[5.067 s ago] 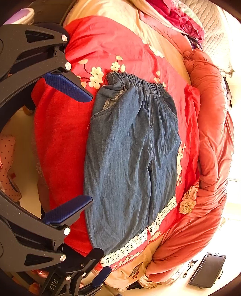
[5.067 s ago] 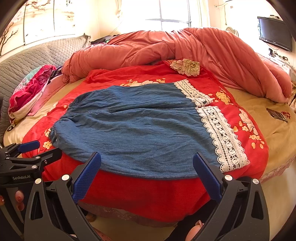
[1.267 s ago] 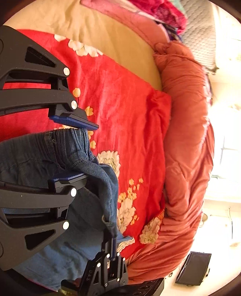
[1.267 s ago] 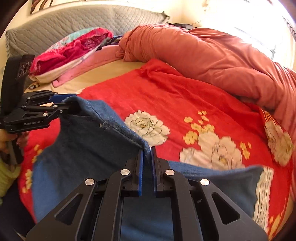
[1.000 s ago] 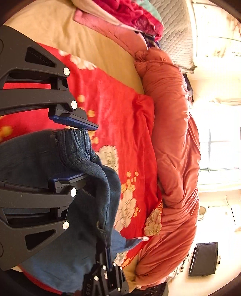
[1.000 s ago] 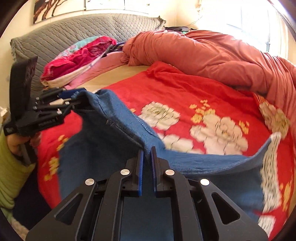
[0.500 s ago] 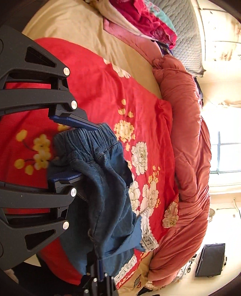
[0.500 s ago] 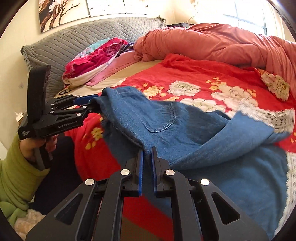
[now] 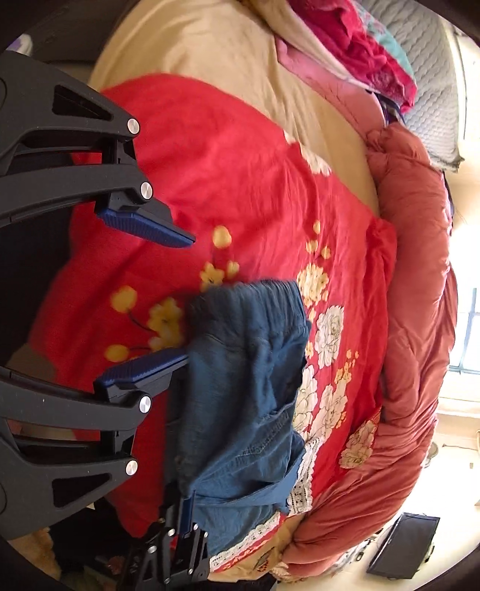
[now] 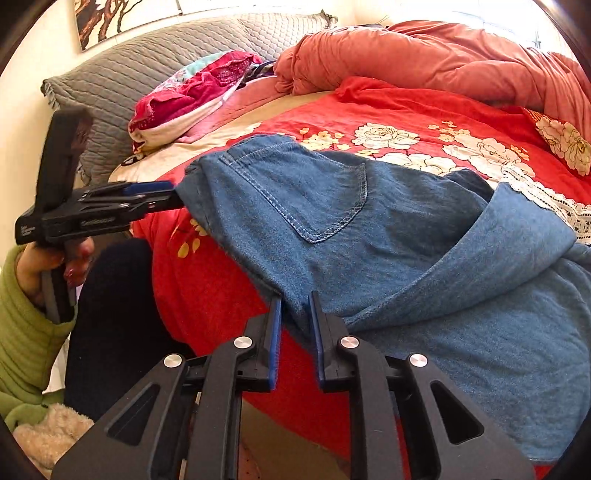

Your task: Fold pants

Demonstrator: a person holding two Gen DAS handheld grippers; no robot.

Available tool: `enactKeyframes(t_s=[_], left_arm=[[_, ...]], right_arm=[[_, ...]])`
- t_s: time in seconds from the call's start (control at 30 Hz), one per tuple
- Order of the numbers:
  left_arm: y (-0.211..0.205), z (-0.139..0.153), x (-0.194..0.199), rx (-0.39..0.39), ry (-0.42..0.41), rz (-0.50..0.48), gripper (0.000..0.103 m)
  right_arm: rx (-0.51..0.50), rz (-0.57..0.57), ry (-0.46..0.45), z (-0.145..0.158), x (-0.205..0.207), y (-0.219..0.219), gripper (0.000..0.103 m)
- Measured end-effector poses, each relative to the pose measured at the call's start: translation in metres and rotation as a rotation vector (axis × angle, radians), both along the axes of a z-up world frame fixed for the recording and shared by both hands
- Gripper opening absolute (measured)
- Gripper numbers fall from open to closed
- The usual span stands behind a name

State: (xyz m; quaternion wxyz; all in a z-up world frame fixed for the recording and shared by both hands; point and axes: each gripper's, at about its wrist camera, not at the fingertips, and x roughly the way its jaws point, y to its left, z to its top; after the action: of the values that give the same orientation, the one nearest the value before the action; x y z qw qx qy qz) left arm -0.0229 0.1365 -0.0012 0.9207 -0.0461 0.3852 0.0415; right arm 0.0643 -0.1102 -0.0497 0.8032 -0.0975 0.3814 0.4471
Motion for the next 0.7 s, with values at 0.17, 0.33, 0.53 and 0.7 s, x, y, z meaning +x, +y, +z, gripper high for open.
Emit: enactKeyframes(t_s=[0.17, 0.33, 0.53, 0.7], left_arm=[[-0.013, 0.028, -0.009, -0.053, -0.089, -0.049, 0.049], [-0.047, 0.031, 0.031, -0.111, -0.071, -0.131, 0.049], [-0.068, -0.013, 0.06, -0.012, 0.052, -0.118, 0.046], [-0.061, -0.028, 0.057, -0.038, 0.046, -0.121, 0.046]], right_arm=[[0.021, 0.003, 0.031, -0.004, -0.002, -0.002, 0.023], [0.049, -0.011, 0.039, 0.004, -0.004, -0.011, 0.023], [0.108, -0.086, 0.001, 0.027, -0.005, -0.038, 0.026], [0.099, -0.113, -0.027, 0.036, 0.013, -0.028, 0.035]])
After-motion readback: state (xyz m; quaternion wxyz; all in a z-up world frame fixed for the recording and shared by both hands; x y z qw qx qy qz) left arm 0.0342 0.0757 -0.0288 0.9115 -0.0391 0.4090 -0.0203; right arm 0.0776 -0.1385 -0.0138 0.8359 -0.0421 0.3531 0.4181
